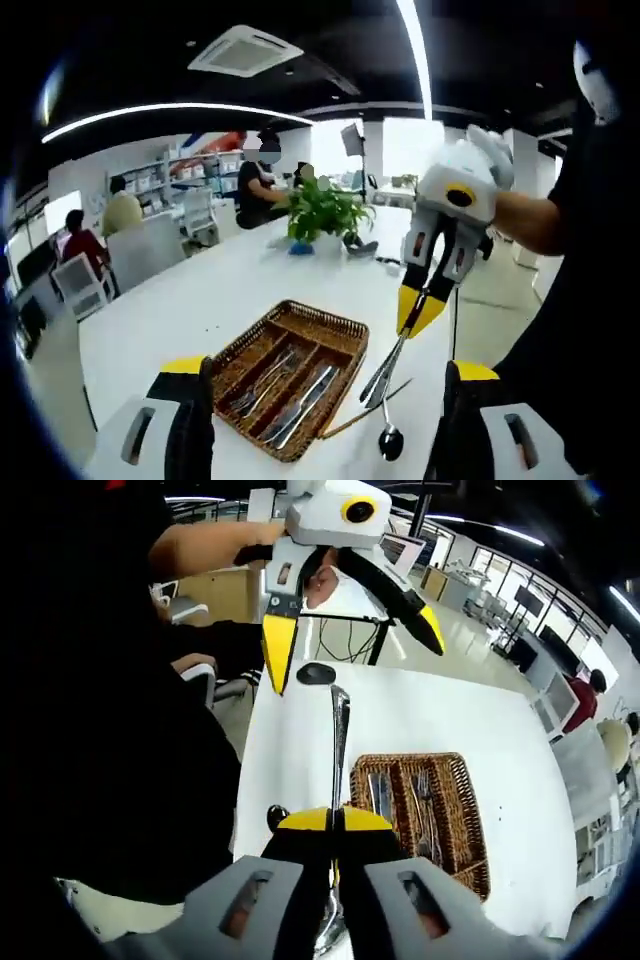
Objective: Arrange the knives, forks, and spoons in their matching storage slots by inserting each utensil handle-first until every utensil is classified and aligned in the correct compartment
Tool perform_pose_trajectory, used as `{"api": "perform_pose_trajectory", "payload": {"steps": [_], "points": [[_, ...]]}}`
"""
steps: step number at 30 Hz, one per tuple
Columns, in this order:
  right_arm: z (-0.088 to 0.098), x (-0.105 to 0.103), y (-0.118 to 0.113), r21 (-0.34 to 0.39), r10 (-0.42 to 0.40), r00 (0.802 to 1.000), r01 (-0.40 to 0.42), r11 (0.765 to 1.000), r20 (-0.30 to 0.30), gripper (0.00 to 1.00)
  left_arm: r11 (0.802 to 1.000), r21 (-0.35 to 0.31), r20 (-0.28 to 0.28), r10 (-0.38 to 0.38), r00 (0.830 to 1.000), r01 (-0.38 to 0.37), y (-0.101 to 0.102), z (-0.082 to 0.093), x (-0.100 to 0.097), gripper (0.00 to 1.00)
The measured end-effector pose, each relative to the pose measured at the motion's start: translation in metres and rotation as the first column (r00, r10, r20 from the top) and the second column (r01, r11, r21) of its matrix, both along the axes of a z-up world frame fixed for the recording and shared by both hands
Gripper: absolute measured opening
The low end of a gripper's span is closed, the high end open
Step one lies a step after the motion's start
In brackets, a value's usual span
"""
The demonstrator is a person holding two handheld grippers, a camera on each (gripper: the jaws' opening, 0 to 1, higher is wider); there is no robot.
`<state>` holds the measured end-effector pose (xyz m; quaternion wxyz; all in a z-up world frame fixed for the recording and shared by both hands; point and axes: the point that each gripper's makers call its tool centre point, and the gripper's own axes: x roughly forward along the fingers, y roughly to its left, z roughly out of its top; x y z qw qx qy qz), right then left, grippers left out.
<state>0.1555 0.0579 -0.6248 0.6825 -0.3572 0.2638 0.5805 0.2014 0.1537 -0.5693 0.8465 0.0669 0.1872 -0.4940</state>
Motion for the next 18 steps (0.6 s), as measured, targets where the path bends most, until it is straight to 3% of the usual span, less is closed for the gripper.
{"api": "perform_pose_trajectory", "payload": {"steps": [2,4,6,12,18], "points": [[0.005,0.006,-0.003,-0.005,0.001,1.000,-0.001,1.000,0.011,0.00,0.998,0.021,0.053,0.051,0.997,-0.052,0.020,0.006,0.006,1.00],[0.007,0.008,-0.004,-0.009,-0.001,1.000,0.001,1.000,0.009,0.00,0.994,0.056,0.060,0.094,0.994,-0.098,0.036,0.004,0.006,1.00],[0.010,0.013,-0.006,-0.015,0.009,1.000,-0.009,1.000,0.022,0.00,0.994,0.053,0.027,0.098,0.995,-0.100,0.042,0.003,-0.001,1.00],[0.018,0.022,-0.004,-0.013,0.027,0.999,-0.026,1.000,0.032,0.00,0.978,0.069,0.099,0.187,0.977,-0.195,0.063,0.008,-0.002,1.00],[0.025,0.039,-0.006,-0.022,0.010,0.998,-0.009,1.000,0.057,0.00,0.975,0.075,0.113,0.201,0.973,-0.210,0.066,0.007,-0.011,1.00]]}}
